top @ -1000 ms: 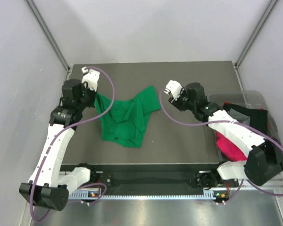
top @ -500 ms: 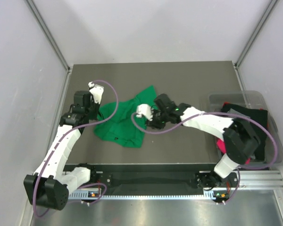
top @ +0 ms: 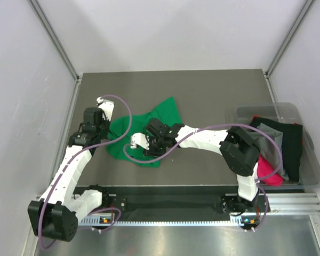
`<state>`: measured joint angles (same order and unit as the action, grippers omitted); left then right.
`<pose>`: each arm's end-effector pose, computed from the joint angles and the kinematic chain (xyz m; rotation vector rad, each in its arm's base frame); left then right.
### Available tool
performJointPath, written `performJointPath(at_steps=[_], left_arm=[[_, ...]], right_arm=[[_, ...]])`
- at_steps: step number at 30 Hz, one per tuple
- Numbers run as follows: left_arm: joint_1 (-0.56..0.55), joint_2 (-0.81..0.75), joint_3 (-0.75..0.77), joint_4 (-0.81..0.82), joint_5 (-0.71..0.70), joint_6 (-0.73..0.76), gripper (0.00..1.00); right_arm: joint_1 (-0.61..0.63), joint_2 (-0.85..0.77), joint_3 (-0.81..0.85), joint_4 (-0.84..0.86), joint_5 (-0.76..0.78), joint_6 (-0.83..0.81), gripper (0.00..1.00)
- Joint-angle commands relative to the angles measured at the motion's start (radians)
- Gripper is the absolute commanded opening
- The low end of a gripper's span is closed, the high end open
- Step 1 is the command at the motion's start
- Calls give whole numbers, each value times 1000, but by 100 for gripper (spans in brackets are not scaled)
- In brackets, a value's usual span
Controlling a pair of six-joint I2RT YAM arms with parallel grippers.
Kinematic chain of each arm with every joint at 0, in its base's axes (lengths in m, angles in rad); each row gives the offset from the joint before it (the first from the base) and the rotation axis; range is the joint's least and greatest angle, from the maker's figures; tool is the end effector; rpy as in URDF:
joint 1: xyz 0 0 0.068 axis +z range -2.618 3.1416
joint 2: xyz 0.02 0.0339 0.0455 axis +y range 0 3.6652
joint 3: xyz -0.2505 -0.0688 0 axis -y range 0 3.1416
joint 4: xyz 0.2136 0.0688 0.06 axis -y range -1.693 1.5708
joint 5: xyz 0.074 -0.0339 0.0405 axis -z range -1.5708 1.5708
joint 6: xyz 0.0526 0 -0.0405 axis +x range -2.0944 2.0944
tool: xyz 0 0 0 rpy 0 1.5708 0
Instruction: Fold and stack the t-shirts
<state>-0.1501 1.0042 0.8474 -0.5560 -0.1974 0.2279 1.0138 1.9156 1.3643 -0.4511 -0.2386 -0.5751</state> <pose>0.2002 -0.0198 0.2686 0.3267 2.2574 0.2660 0.1932 0.3337 0.1830 -1.9182 1.7562 0.4693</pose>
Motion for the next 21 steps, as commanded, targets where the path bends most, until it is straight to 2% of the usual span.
performJointPath(at_steps=[1, 8, 17, 20, 21], left_arm=[[29, -12, -2, 80, -54, -47, 0], [122, 11, 21, 59, 24, -75, 0], [135, 14, 21, 53, 55, -85, 0], [136, 14, 22, 48, 56, -85, 0], [136, 11, 19, 48, 58, -84, 0]], right_arm=[[34, 10, 58, -6, -4, 12, 41], [63, 25, 85, -23, -10, 17, 41], [105, 43, 94, -40, 1, 14, 41], [105, 71, 113, -47, 12, 17, 38], [106, 83, 116, -49, 15, 17, 33]])
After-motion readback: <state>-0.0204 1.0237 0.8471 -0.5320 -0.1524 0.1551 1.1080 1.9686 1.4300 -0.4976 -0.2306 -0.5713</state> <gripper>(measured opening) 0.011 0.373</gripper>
